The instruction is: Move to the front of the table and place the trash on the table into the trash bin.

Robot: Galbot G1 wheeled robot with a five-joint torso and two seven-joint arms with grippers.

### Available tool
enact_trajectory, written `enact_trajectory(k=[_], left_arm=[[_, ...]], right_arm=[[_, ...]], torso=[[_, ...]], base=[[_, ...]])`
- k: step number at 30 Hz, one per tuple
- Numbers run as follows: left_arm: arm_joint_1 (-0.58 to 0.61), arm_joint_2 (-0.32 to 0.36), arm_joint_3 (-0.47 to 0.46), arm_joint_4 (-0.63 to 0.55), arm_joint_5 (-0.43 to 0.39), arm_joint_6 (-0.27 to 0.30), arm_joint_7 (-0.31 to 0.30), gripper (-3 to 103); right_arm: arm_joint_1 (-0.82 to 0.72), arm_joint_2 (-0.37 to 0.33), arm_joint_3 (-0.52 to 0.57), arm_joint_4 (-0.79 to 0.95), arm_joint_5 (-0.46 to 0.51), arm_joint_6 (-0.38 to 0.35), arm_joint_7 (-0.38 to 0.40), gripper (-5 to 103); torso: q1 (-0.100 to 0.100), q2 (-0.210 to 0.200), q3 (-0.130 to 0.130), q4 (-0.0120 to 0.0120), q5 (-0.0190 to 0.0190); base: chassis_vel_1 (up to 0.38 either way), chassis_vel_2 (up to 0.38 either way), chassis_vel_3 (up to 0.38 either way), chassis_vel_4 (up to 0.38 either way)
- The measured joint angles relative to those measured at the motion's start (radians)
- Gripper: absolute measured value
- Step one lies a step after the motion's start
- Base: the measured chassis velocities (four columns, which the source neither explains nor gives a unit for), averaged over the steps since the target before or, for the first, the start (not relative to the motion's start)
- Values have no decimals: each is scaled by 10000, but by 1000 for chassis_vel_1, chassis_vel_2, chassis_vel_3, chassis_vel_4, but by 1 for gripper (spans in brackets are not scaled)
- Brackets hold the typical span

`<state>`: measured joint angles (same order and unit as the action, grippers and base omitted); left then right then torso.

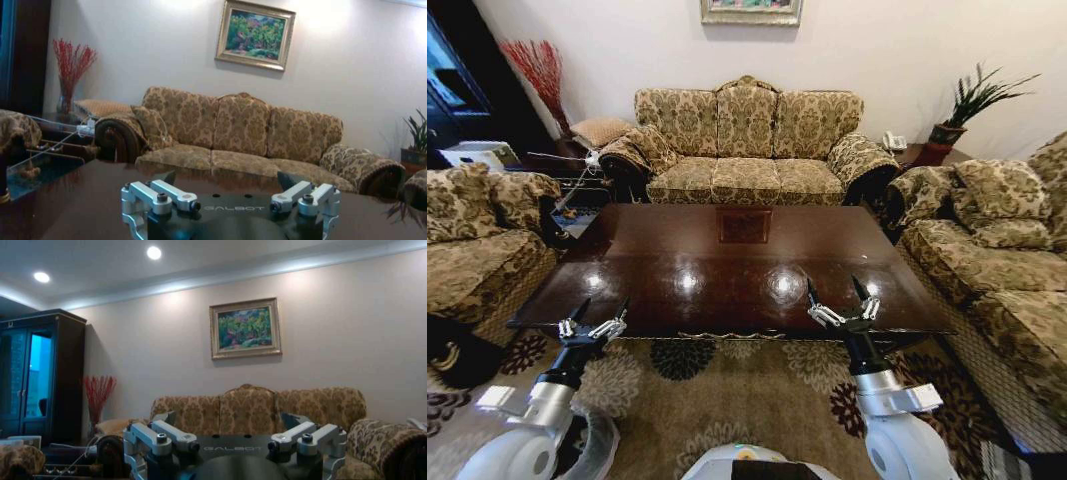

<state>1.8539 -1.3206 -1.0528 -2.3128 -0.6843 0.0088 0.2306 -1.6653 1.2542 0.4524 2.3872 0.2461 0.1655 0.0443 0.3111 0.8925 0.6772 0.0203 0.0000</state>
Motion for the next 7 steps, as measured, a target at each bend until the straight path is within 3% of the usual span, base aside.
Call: enact_trajectory(k=[7], left_arm=[[0,-1,0,0,0,0,0,100]], right_arm=[[0,0,-1,0,0,0,0,100]], torso=[[0,0,0,0,0]], base=[[0,0,0,0]])
